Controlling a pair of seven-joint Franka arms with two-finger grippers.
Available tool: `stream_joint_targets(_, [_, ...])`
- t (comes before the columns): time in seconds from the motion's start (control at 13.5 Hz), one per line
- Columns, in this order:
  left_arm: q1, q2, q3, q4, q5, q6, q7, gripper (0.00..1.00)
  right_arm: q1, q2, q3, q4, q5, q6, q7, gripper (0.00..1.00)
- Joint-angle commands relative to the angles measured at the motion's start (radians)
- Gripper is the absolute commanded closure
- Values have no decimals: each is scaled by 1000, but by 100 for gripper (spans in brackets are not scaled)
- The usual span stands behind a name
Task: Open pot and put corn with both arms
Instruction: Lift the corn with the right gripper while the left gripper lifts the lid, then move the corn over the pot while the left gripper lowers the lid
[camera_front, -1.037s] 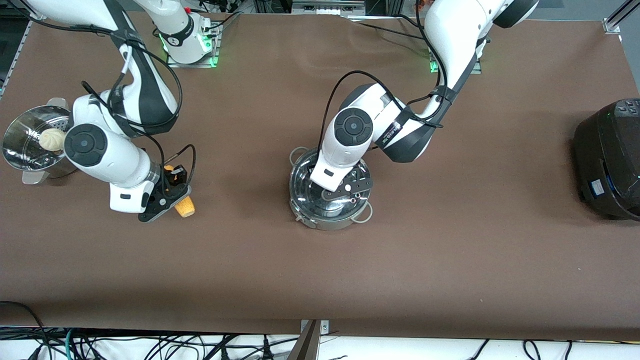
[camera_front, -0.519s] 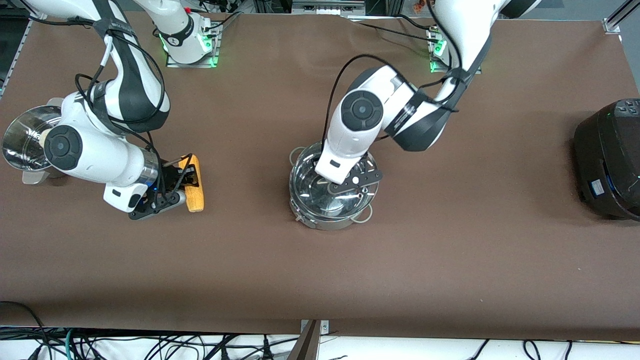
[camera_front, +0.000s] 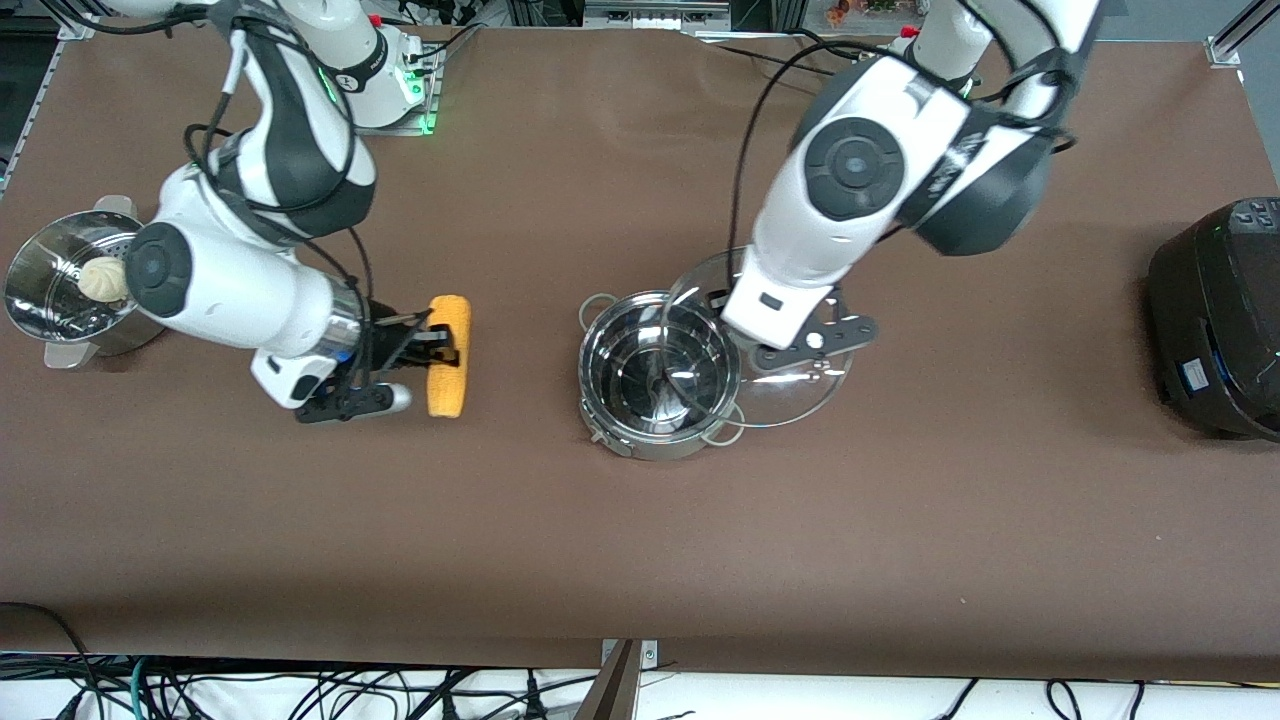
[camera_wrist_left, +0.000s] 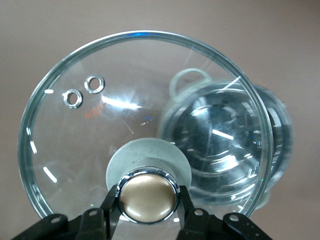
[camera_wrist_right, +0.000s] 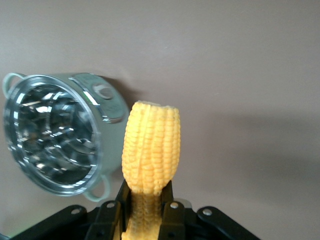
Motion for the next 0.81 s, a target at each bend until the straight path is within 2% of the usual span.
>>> stream_joint_targets(0.0, [119, -165, -10, -172, 23, -39, 197, 100, 95, 111, -1, 139, 16, 37, 200, 100])
stream_joint_targets(0.15, [225, -311, -10, -378, 18, 22, 356, 100, 180, 196, -4, 217, 10, 143, 373, 100])
stream_joint_targets(0.37, [380, -477, -10, -671, 9, 191, 562, 100, 275, 270, -5, 234, 4, 313, 483, 100])
stream_joint_targets(0.59, [451, -488, -8, -814, 9, 338, 616, 100, 355, 310, -9, 228, -33, 383, 526, 100])
stream_joint_targets(0.74, [477, -476, -7, -947, 12, 510, 616, 100, 386, 323, -9, 215, -140, 370, 524, 100])
